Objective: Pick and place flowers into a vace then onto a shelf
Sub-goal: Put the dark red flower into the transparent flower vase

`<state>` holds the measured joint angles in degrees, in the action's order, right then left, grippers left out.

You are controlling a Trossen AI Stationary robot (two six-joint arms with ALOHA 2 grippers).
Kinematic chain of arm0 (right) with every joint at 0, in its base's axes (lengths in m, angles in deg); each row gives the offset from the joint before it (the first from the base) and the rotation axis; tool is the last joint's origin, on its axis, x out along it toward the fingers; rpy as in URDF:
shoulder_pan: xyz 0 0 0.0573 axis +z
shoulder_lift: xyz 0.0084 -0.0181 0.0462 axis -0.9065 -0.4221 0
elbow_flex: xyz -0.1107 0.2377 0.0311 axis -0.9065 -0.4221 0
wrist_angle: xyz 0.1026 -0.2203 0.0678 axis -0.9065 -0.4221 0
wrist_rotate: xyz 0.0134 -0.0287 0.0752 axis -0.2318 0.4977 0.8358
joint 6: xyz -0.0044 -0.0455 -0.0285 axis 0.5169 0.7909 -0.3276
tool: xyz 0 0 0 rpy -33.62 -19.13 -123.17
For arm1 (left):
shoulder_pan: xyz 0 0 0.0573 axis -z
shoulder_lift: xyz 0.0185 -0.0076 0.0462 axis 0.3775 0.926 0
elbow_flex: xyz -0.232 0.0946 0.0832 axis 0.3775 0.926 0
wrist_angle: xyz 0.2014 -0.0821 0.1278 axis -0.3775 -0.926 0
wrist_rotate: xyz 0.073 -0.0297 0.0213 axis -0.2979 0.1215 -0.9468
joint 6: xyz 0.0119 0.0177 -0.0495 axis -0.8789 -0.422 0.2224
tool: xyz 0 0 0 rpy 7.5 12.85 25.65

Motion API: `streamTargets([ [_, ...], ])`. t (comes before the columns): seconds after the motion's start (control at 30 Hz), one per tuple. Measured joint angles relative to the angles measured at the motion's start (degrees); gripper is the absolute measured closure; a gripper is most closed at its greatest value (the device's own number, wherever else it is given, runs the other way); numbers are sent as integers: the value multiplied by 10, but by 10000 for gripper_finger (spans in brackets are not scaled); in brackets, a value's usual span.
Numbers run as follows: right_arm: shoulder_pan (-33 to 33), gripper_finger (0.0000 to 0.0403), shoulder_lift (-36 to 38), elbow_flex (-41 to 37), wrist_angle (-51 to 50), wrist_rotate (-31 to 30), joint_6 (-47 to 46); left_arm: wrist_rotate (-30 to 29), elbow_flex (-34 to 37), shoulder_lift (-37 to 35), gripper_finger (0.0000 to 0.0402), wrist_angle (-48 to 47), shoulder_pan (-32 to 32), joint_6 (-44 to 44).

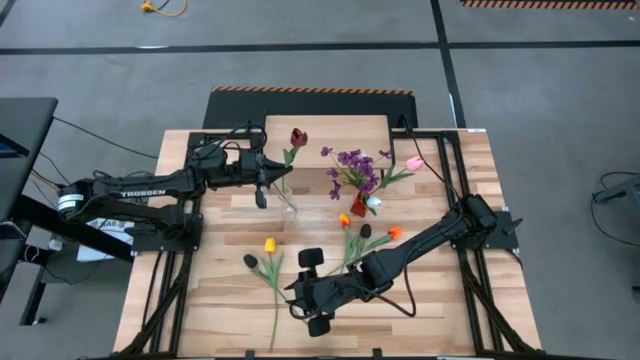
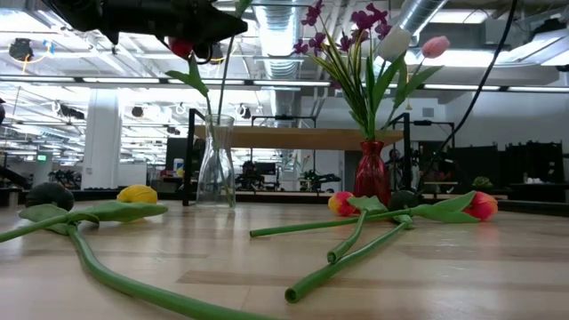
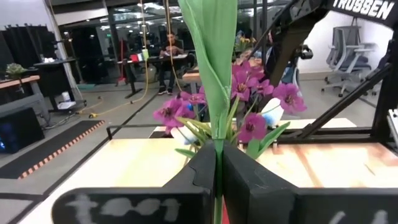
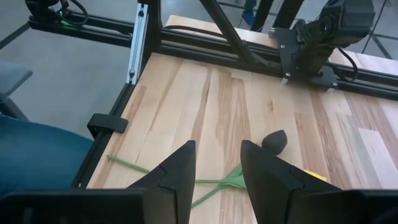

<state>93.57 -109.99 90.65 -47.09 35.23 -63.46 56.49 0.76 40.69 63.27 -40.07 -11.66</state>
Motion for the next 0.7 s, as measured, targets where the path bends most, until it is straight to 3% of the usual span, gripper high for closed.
streamTargets([
  [0.47, 0, 282, 0, 0, -3, 0, -1, -18, 0, -2, 399, -1, 0, 44],
  [0.7, 0, 282, 0, 0, -7, 1, -10, -29, -12, -5, 338, -58, 3, 66],
])
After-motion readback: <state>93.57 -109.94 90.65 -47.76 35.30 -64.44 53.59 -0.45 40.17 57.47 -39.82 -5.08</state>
